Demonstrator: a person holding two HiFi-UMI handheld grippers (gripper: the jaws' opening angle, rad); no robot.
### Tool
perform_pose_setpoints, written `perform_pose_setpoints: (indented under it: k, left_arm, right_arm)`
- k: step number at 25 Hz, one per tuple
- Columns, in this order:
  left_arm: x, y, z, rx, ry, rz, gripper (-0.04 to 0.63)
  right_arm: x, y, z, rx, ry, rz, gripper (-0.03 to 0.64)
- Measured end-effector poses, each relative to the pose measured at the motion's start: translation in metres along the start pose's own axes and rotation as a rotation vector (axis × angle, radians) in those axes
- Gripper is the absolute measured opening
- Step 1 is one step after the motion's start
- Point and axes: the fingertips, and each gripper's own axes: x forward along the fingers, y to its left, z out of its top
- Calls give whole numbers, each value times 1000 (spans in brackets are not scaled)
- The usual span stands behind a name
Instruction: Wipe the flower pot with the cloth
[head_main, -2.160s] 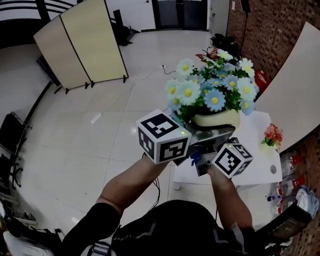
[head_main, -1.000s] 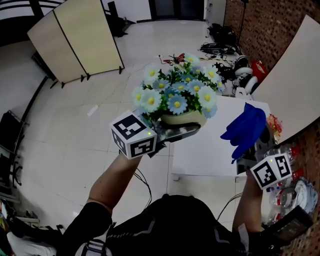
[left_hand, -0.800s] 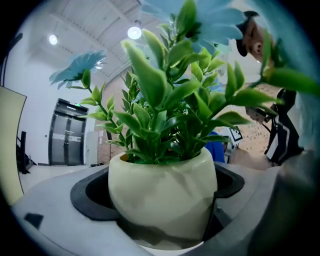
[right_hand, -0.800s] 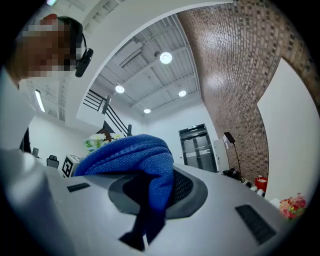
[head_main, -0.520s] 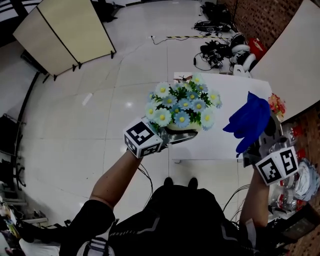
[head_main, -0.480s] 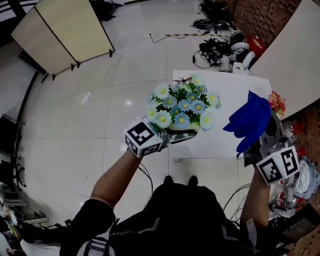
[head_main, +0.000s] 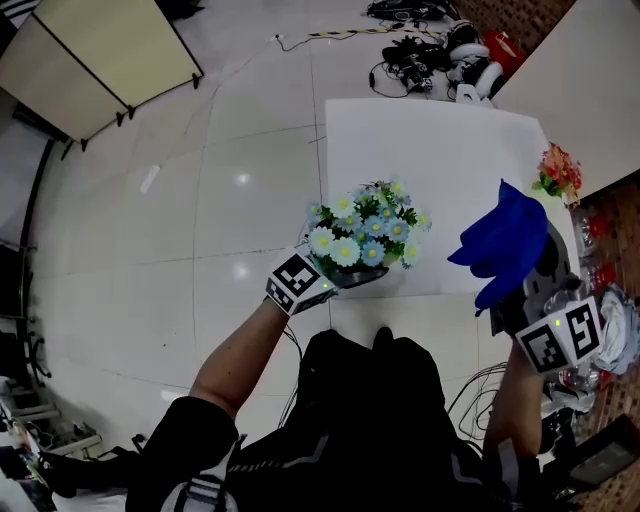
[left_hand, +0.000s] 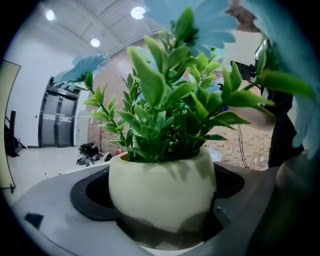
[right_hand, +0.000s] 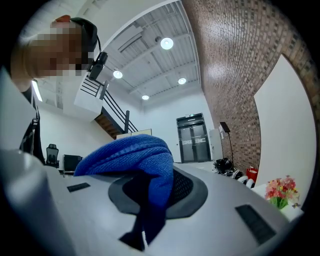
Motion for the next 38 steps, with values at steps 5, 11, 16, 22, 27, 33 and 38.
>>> perform_pose_setpoints:
  k: [5, 11, 16, 22, 27, 33, 38]
  left_arm:
    - [17, -3, -56, 2, 25, -17, 566]
    - [22, -5, -109, 36, 77, -14, 566]
    - [23, -6, -131, 50, 107, -20, 566]
    - [27, -1, -144, 105, 152, -42, 566]
    - [25, 2, -148, 92, 123, -30, 567]
    - [11, -8, -148, 62, 57, -58, 592]
    - [-13, -4, -159, 26, 86, -19, 592]
  right_arm:
    - [3, -7, -48, 4, 30, 8, 49]
    - [6, -6, -88, 12, 44, 12, 49]
    - [11, -7, -100, 15, 61, 9, 49]
    - [20, -6, -112, 29, 89, 9, 49]
    - [24, -5, -112, 17, 104, 16, 49]
    - [27, 3, -105, -11, 121, 30, 49]
    - [29, 6, -98, -8, 131, 26, 49]
